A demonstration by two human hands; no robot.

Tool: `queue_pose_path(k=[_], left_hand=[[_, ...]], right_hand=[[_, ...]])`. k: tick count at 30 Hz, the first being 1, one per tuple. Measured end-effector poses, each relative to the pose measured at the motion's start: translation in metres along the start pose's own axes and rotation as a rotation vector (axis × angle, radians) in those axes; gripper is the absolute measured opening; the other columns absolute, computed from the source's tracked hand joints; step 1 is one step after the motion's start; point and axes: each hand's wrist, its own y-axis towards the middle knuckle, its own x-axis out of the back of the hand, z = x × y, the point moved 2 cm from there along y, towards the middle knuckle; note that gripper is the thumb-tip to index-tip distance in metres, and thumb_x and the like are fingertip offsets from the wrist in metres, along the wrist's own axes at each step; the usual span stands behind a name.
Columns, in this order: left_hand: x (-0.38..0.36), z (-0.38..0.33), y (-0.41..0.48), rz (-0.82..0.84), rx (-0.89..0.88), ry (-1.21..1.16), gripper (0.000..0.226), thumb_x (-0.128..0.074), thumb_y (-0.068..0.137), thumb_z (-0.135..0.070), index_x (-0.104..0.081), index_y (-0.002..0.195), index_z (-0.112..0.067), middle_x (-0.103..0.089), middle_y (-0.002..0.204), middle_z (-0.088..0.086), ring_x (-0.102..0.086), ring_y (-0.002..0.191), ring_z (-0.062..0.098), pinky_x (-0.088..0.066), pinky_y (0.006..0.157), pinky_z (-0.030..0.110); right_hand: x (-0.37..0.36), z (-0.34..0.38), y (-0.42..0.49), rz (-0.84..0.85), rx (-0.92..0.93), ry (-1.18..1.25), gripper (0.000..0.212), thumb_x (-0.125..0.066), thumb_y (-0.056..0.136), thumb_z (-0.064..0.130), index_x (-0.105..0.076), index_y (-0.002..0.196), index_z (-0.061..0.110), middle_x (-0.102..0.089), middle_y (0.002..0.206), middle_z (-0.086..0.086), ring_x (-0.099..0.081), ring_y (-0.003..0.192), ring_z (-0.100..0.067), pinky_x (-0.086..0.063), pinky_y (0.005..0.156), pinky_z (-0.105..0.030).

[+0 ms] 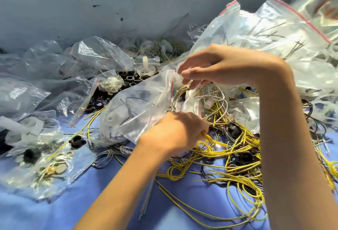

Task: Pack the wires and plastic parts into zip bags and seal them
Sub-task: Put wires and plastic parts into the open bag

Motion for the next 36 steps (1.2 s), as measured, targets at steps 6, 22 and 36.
queue_pose_path(k=[6,22,36], left_hand=[[0.033,-0.001,-0.011,-0.259,0.047,0.000,0.016,-0.048,0.095,-0.027,-0.061,0.103,-0.025,-0.067,0.102,0.003,-0.060,0.092,0.032,-0.048,0.072,0.038],[0.087,-0.003,-0.036,-0.780,0.064,-0.279,0.029,-0.047,0.075,-0.013,-0.072,0.091,-0.011,-0.058,0.093,0.001,-0.057,0.084,0.017,-0.047,0.074,0.030],[0.113,0.025,-0.059,-0.927,0.217,-0.592,0.013,-0.055,0.086,-0.024,-0.055,0.077,-0.034,-0.063,0.070,-0.009,-0.066,0.062,0.006,-0.057,0.069,0.040]], right_hand=[[0.001,0.000,-0.002,-0.008,0.009,0.022,0.023,-0.055,0.094,0.033,-0.068,0.108,0.019,-0.074,0.095,0.003,-0.071,0.083,-0.007,-0.055,0.088,-0.043],[-0.003,0.012,-0.014,0.246,0.291,0.464,0.052,-0.064,0.078,0.017,-0.047,0.124,-0.002,-0.062,0.109,-0.016,-0.057,0.100,-0.011,-0.046,0.086,-0.030],[0.005,0.010,-0.010,-0.045,0.334,0.372,0.034,-0.056,0.089,0.024,-0.061,0.104,-0.006,-0.046,0.054,0.010,-0.042,0.051,-0.007,-0.037,0.059,-0.033]])
